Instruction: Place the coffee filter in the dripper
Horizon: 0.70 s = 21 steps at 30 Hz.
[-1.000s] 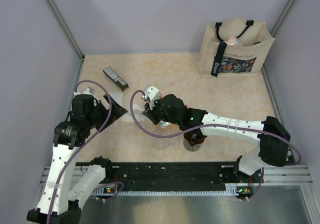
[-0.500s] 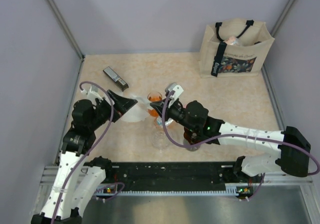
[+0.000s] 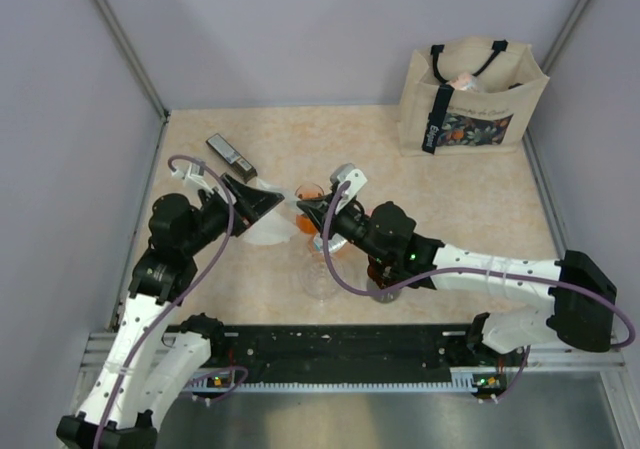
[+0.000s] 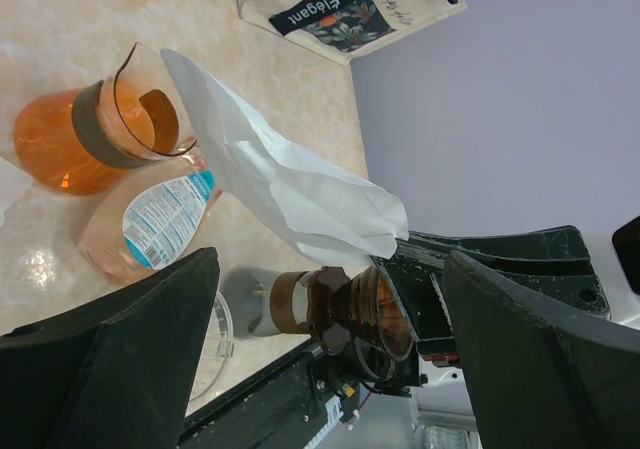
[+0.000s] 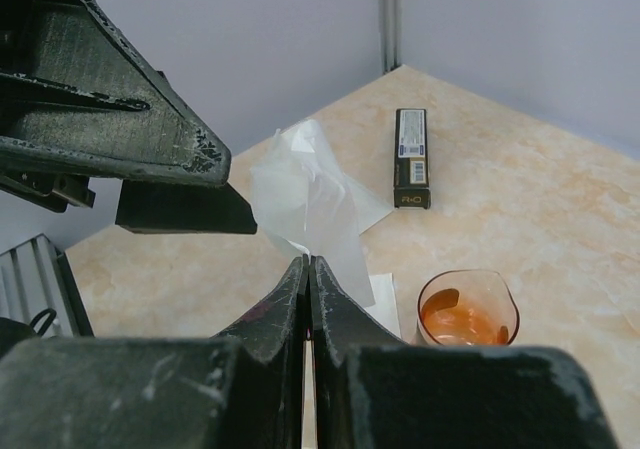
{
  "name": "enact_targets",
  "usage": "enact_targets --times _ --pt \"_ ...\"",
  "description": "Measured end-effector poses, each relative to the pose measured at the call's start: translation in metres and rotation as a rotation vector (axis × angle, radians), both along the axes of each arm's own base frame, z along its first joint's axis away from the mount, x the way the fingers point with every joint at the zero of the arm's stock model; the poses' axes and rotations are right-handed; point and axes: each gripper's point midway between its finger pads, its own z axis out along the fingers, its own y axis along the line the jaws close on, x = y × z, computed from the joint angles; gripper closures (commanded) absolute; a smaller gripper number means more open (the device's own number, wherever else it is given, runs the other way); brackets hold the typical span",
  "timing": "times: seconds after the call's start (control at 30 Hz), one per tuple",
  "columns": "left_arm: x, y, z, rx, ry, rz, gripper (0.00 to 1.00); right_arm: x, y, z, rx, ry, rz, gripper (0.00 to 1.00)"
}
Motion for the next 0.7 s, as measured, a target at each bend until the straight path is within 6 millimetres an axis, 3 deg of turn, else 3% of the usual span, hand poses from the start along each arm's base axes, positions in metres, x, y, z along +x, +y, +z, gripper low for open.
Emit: enact_targets --times 0.37,0.7 --pt "0.007 -0.016 -0.014 0.020 0.049 -0.034 0.09 0.001 0.001 0.000 -0.007 -0.020 0.002 1.00" --pt "0.019 -0.006 -0.030 0.063 0.095 0.058 0.15 0.000 0.002 0.000 -0.028 -0.049 0.007 1.00"
